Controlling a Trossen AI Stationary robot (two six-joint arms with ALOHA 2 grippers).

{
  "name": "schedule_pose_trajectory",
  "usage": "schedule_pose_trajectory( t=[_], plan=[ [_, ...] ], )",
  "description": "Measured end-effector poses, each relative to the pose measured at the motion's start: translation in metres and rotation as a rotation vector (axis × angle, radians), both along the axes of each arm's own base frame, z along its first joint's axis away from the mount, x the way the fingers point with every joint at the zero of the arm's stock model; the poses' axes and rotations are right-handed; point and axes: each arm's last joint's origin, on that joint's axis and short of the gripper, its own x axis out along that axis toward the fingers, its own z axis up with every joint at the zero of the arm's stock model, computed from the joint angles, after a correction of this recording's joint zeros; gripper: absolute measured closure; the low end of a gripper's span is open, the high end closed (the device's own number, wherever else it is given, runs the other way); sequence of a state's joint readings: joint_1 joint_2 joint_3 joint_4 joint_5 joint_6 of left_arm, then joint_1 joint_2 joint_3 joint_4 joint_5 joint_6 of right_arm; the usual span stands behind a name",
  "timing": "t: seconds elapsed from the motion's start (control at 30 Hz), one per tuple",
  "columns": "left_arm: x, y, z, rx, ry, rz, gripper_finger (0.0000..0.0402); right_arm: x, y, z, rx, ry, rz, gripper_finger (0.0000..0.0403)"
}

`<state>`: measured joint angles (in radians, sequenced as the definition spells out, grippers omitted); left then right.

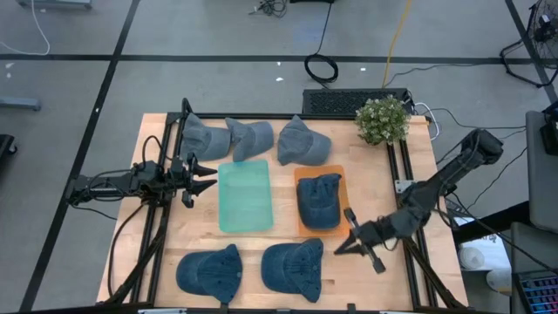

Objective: Pick & Place hat
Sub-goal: Put the right blue cap into the orange bin

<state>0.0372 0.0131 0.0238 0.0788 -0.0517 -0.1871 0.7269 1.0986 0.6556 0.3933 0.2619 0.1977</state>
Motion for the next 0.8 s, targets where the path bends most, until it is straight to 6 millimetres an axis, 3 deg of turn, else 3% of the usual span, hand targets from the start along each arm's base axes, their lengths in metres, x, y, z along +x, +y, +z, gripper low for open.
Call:
schedule_pose_trajectory(
  t=[0.2, 0.4, 0.57, 0.8],
  plan=[
    [0.000, 0.000, 0.000, 0.000, 0.000, 0.000, 0.0231, 0.001, 0.052, 0.010, -0.063, 0.024, -0.018, 0.0403],
    [0.000, 0.000, 0.000, 0.000, -0.001, 0.000, 0.0231, 0.015, 0.135, 0.021, -0.220, 0.092, -0.003, 0.0403],
    [0.000, 0.000, 0.000, 0.000, 0.000, 0.000, 0.0231, 0.023, 0.187, -0.005, -0.365, 0.203, -0.046, 0.0403],
    [0.000, 0.000, 0.000, 0.000, 0.000, 0.000, 0.0231, 0.032, 0.206, -0.065, -0.261, 0.396, -0.167, 0.0403]
  ],
)
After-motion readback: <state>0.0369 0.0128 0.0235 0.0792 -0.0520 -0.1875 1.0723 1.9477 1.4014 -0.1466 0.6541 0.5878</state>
